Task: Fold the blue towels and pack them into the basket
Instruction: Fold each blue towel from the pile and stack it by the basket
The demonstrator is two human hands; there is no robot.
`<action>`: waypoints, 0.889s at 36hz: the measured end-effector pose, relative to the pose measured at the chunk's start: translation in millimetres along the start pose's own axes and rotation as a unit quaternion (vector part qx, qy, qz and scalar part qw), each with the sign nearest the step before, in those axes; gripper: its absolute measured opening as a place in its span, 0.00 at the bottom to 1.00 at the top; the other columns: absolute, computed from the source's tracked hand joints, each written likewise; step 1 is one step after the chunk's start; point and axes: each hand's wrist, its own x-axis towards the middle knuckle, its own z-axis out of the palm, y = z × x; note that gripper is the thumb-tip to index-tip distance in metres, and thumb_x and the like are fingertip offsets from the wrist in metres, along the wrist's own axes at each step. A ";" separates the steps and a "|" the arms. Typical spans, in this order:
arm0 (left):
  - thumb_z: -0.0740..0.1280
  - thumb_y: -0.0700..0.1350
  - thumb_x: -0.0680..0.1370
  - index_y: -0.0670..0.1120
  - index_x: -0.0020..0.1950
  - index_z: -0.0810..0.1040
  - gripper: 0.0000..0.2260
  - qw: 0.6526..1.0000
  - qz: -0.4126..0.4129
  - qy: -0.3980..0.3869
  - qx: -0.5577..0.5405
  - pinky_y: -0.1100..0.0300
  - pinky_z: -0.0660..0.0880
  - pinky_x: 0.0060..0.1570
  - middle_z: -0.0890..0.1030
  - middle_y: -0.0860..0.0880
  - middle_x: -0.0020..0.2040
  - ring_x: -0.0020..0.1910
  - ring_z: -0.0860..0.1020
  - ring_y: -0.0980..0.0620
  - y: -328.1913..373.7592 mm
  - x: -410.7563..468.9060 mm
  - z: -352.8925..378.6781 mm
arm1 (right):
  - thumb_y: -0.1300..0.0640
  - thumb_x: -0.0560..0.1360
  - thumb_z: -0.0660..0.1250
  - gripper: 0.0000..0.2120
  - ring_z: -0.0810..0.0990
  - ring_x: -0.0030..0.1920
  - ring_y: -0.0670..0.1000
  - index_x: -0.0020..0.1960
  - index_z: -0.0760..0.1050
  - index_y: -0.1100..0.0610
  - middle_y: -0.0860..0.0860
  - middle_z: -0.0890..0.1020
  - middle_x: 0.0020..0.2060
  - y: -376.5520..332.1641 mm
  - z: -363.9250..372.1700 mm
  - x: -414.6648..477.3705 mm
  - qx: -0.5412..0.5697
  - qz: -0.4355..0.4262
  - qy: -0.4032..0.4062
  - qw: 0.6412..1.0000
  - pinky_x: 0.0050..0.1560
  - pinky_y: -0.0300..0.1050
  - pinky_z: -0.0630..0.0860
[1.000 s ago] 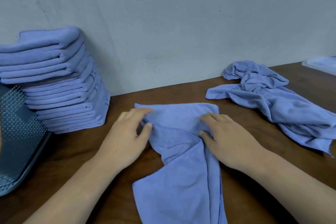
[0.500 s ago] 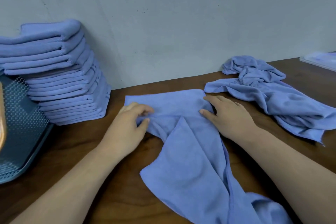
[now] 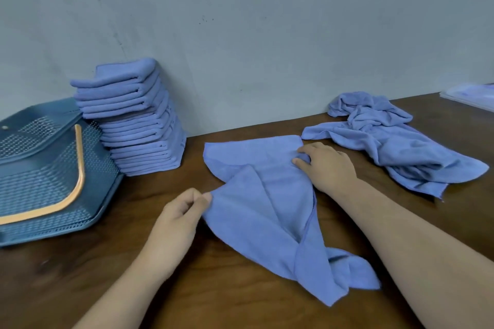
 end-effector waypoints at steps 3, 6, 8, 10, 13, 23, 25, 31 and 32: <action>0.65 0.56 0.85 0.43 0.40 0.70 0.20 0.999 -0.015 0.046 -0.024 0.52 0.66 0.44 0.72 0.53 0.34 0.34 0.70 0.56 2.1 -18.5 -6.0 | 0.36 0.83 0.60 0.22 0.78 0.66 0.52 0.71 0.76 0.46 0.47 0.79 0.67 -0.5 -0.6 0.1 -0.005 0.001 0.000 1.000 0.65 0.56 0.74; 0.64 0.57 0.85 0.45 0.43 0.75 0.18 0.998 -0.013 0.067 0.003 0.51 0.72 0.46 0.77 0.49 0.38 0.38 0.75 0.53 6.6 -34.3 -9.7 | 0.36 0.84 0.59 0.21 0.79 0.64 0.53 0.70 0.76 0.46 0.49 0.80 0.65 0.0 0.6 -1.2 -0.009 0.002 0.001 1.000 0.63 0.57 0.75; 0.65 0.55 0.85 0.51 0.50 0.80 0.10 0.996 -0.025 0.087 -0.017 0.55 0.74 0.49 0.83 0.54 0.42 0.44 0.80 0.55 9.8 -43.6 -11.9 | 0.37 0.84 0.59 0.20 0.79 0.62 0.54 0.69 0.76 0.46 0.50 0.80 0.64 1.3 2.9 -2.3 -0.018 0.002 0.016 1.000 0.59 0.58 0.76; 0.70 0.56 0.83 0.57 0.62 0.80 0.10 0.994 -0.062 0.063 -0.060 0.55 0.75 0.56 0.87 0.56 0.49 0.52 0.84 0.55 10.0 -53.7 -15.0 | 0.38 0.85 0.58 0.20 0.79 0.61 0.56 0.69 0.76 0.47 0.51 0.80 0.63 1.6 3.4 -3.1 -0.027 0.007 0.025 0.999 0.57 0.57 0.77; 0.78 0.56 0.75 0.62 0.72 0.73 0.27 0.996 -0.047 -0.024 -0.075 0.49 0.74 0.63 0.86 0.47 0.52 0.55 0.84 0.48 6.0 -69.9 -25.1 | 0.37 0.84 0.59 0.22 0.79 0.61 0.57 0.70 0.75 0.48 0.52 0.80 0.64 1.7 1.3 -5.0 -0.020 0.017 0.034 0.999 0.58 0.59 0.78; 0.74 0.45 0.81 0.62 0.63 0.79 0.15 0.970 0.056 -0.074 0.225 0.54 0.75 0.65 0.82 0.59 0.61 0.62 0.80 0.53 1.4 -103.0 -29.6 | 0.49 0.85 0.66 0.09 0.74 0.65 0.42 0.61 0.83 0.43 0.36 0.81 0.60 -22.7 -45.4 -98.9 0.267 -0.151 0.011 0.952 0.67 0.47 0.73; 0.72 0.44 0.82 0.61 0.61 0.80 0.12 0.969 0.059 -0.066 0.229 0.55 0.76 0.60 0.83 0.57 0.58 0.56 0.81 0.51 2.2 -101.9 -28.1 | 0.54 0.84 0.69 0.08 0.76 0.67 0.45 0.58 0.84 0.44 0.39 0.83 0.59 -31.9 -58.1 -128.8 0.321 -0.174 -0.055 0.929 0.68 0.47 0.73; 0.70 0.42 0.83 0.59 0.59 0.80 0.12 0.978 0.050 -0.017 0.202 0.55 0.76 0.57 0.85 0.56 0.55 0.51 0.82 0.51 -4.4 -99.9 -27.5 | 0.57 0.80 0.75 0.16 0.76 0.69 0.49 0.65 0.82 0.44 0.40 0.82 0.63 -42.6 -75.9 -173.8 0.294 -0.268 -0.172 0.901 0.70 0.43 0.70; 0.70 0.42 0.83 0.58 0.60 0.80 0.11 0.980 0.045 -0.014 0.191 0.53 0.76 0.58 0.84 0.55 0.55 0.51 0.82 0.49 -5.7 -99.0 -27.5 | 0.56 0.79 0.76 0.16 0.77 0.66 0.48 0.63 0.81 0.42 0.39 0.82 0.60 -43.0 -75.2 -174.8 0.266 -0.274 -0.171 0.908 0.68 0.42 0.70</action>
